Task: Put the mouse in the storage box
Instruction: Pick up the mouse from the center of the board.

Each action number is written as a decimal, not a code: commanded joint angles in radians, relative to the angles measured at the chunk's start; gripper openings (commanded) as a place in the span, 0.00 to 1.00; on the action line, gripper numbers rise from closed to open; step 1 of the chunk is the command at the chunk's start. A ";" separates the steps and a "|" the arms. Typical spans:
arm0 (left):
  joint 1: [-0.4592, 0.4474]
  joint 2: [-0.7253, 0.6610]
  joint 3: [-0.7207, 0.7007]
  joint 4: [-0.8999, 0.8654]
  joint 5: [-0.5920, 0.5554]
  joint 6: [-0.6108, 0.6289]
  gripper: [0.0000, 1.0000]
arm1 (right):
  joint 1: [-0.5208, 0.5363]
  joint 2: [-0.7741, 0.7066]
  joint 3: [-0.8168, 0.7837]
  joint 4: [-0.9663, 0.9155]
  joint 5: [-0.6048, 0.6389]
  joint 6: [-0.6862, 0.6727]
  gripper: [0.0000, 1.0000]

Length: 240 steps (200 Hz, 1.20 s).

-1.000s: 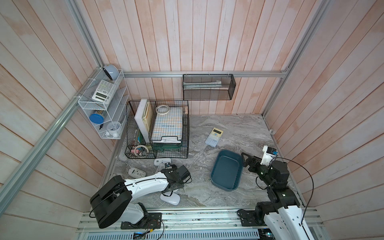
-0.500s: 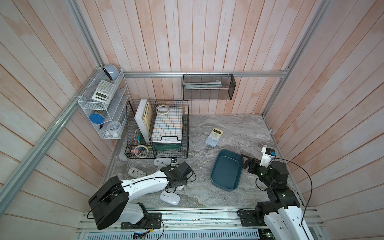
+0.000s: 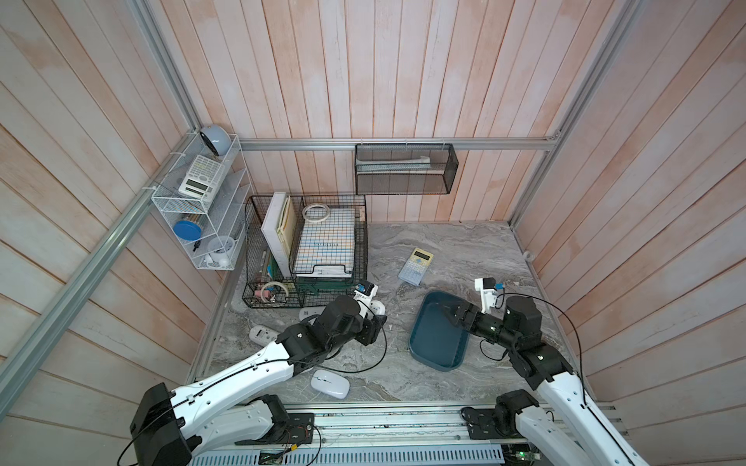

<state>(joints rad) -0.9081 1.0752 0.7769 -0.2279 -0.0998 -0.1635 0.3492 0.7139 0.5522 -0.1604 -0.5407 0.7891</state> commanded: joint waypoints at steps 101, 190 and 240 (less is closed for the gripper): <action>-0.007 0.019 -0.071 0.237 0.178 0.493 0.49 | 0.388 0.469 0.263 0.136 0.060 -0.002 0.73; -0.006 0.016 -0.080 0.258 0.097 0.426 0.73 | 0.423 0.561 0.301 0.176 -0.005 0.014 0.26; -0.006 -0.104 -0.162 0.259 -0.098 0.123 1.00 | 0.227 0.492 0.289 -0.014 0.091 -0.122 0.25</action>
<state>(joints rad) -0.9127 1.0447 0.6567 0.0231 -0.0502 0.1692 0.6876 1.2621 0.8406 -0.0368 -0.5301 0.7635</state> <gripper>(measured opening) 0.996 0.311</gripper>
